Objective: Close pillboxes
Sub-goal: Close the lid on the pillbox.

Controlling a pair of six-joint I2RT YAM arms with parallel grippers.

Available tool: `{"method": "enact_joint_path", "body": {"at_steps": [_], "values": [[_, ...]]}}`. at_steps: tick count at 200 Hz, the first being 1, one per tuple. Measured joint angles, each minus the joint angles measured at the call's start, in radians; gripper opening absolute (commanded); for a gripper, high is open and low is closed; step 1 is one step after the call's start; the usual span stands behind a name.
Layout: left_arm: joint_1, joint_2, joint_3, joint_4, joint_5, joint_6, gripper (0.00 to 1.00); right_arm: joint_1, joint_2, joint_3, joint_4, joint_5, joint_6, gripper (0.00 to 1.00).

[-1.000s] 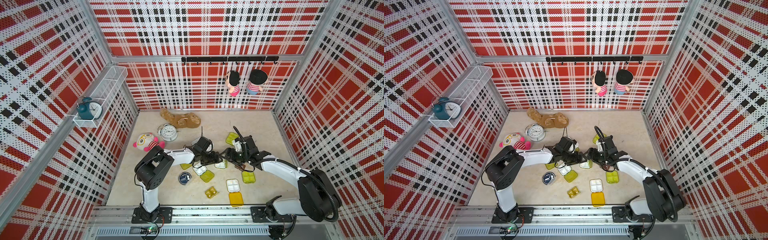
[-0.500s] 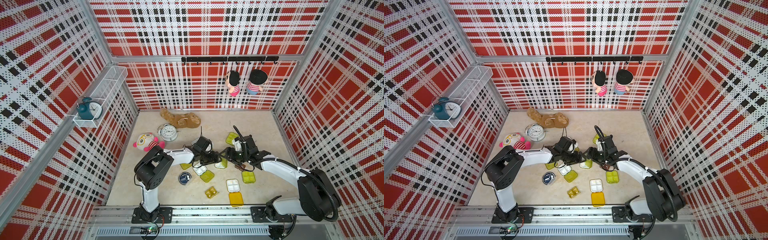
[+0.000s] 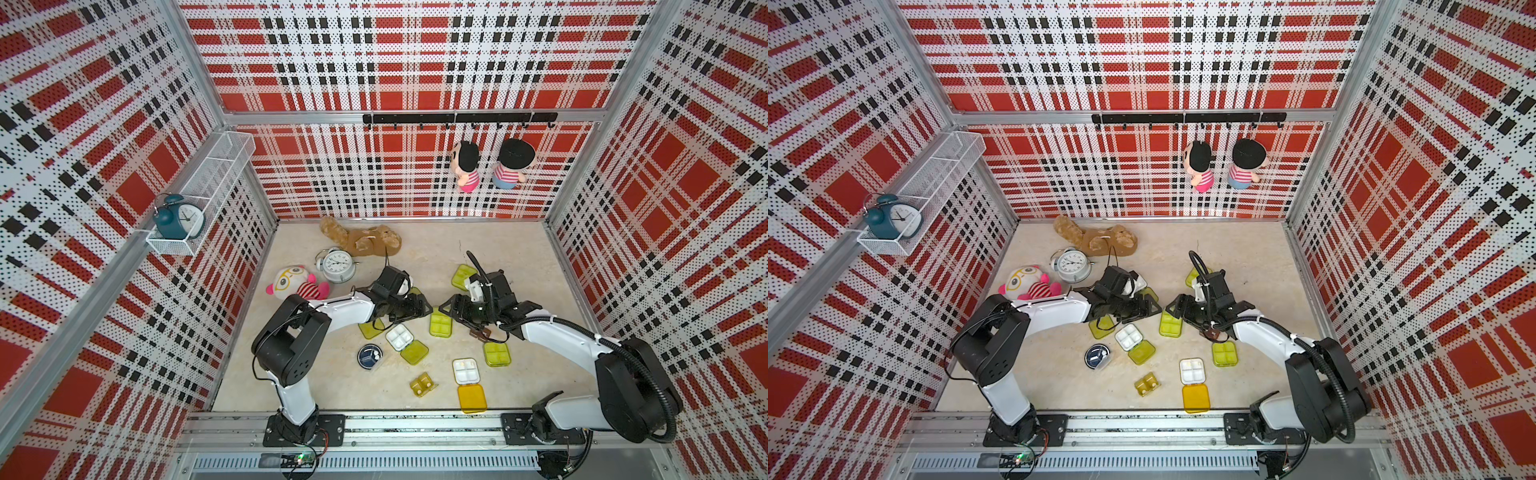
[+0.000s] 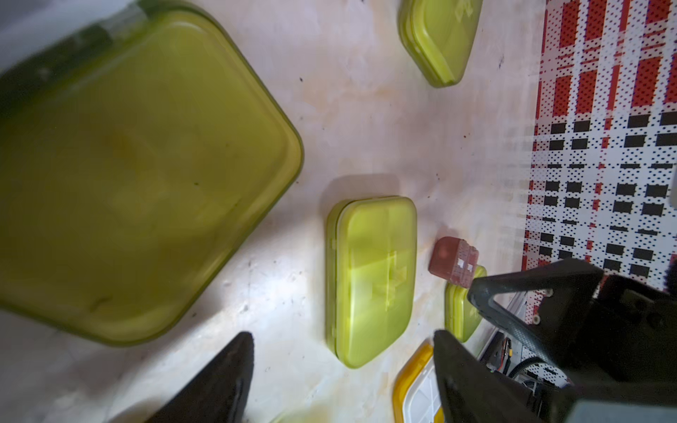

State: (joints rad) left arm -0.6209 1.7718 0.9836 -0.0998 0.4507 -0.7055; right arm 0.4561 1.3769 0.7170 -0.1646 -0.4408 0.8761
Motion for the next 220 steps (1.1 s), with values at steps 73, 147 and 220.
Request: {"method": "enact_joint_path", "body": {"at_steps": [73, 147, 220], "values": [[0.005, -0.024, -0.035, -0.008, -0.01, 0.005, 0.79, 0.0, 0.0, -0.003, 0.031, -0.011, 0.017, 0.7], [0.091, -0.205, -0.09, -0.054, -0.021, 0.027, 0.79, 0.0, 0.073, -0.049, 0.185, -0.092, 0.107, 0.19], [0.177, -0.293, -0.153, -0.073, -0.037, 0.033, 0.78, 0.0, 0.149, -0.043, 0.216, -0.105, 0.113, 0.13]]}}
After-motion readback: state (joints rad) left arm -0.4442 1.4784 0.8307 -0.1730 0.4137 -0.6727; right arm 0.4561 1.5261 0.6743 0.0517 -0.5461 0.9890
